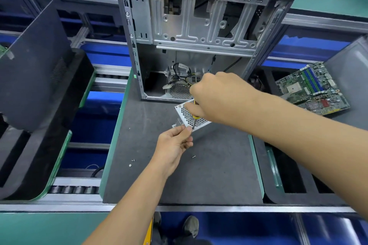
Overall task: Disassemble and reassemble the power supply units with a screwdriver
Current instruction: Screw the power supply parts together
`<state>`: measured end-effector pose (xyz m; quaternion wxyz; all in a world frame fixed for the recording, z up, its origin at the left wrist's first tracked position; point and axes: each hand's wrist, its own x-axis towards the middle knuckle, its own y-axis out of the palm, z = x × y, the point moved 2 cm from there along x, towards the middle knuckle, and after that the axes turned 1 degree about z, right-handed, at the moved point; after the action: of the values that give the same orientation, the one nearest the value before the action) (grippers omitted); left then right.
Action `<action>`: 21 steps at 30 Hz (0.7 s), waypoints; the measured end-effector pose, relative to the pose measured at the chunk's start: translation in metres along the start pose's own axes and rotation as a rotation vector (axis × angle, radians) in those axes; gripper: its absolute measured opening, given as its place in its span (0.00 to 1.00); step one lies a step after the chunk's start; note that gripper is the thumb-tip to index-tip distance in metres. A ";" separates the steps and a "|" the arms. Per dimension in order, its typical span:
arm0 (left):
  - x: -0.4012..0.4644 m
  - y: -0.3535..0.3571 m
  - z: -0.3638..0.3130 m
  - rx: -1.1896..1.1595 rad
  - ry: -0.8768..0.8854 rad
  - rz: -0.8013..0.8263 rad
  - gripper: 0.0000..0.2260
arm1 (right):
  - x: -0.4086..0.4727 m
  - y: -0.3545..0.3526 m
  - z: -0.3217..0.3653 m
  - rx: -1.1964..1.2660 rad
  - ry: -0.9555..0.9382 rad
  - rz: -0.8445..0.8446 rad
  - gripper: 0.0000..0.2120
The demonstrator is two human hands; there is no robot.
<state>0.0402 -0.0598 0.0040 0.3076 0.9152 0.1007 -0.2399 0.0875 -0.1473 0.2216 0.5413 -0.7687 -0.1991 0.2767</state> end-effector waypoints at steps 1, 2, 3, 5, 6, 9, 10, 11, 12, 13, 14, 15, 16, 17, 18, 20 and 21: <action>0.000 0.000 0.000 0.009 -0.001 0.000 0.04 | 0.001 0.001 -0.003 0.008 0.035 0.006 0.23; 0.000 0.001 0.000 0.014 0.000 0.001 0.04 | 0.003 0.001 -0.007 0.038 0.047 0.018 0.23; -0.001 0.001 0.000 0.014 0.002 -0.001 0.04 | 0.004 0.003 -0.011 0.104 0.036 0.052 0.20; -0.001 0.001 0.000 0.008 0.003 -0.014 0.05 | 0.001 0.004 -0.015 0.300 -0.069 0.117 0.11; 0.000 0.000 0.000 0.006 0.004 -0.018 0.05 | -0.002 0.004 -0.015 0.358 -0.125 0.134 0.08; 0.000 -0.002 -0.001 0.029 0.006 -0.023 0.07 | -0.005 0.006 -0.015 0.310 -0.172 0.126 0.11; 0.001 -0.003 -0.001 0.041 0.005 -0.036 0.06 | -0.004 0.006 -0.016 0.241 -0.169 0.107 0.11; 0.001 -0.005 0.000 0.050 0.008 -0.052 0.05 | -0.003 0.007 -0.018 0.200 -0.148 0.097 0.11; 0.000 -0.006 -0.001 0.052 0.018 -0.059 0.04 | -0.001 0.006 -0.019 0.186 -0.119 0.085 0.09; 0.001 -0.006 0.000 0.057 0.024 -0.060 0.02 | 0.001 0.006 -0.019 0.164 -0.092 0.072 0.04; 0.000 -0.006 -0.001 0.066 0.033 -0.064 0.01 | 0.003 0.007 -0.017 0.129 -0.072 0.038 0.05; 0.000 -0.005 -0.001 0.077 0.048 -0.068 0.01 | 0.004 0.007 -0.014 0.076 -0.061 0.017 0.11; -0.002 -0.003 -0.001 0.085 0.065 -0.076 0.03 | 0.005 0.007 -0.012 0.033 -0.040 0.013 0.15; -0.003 -0.003 0.000 0.095 0.094 -0.099 0.05 | 0.007 0.006 -0.012 0.003 -0.010 0.007 0.16; -0.004 -0.004 0.002 0.101 0.134 -0.134 0.09 | 0.008 0.004 -0.012 -0.015 0.021 0.022 0.19; -0.010 -0.012 0.007 0.155 0.252 -0.225 0.09 | 0.007 0.003 -0.018 -0.001 0.062 0.079 0.24; -0.014 -0.021 0.014 0.240 0.309 -0.273 0.06 | 0.005 0.005 -0.022 0.052 0.059 0.118 0.23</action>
<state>0.0165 -0.0525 -0.0094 0.1421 0.9490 0.2403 -0.1465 0.1053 -0.1616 0.2218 0.5494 -0.7725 -0.1302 0.2905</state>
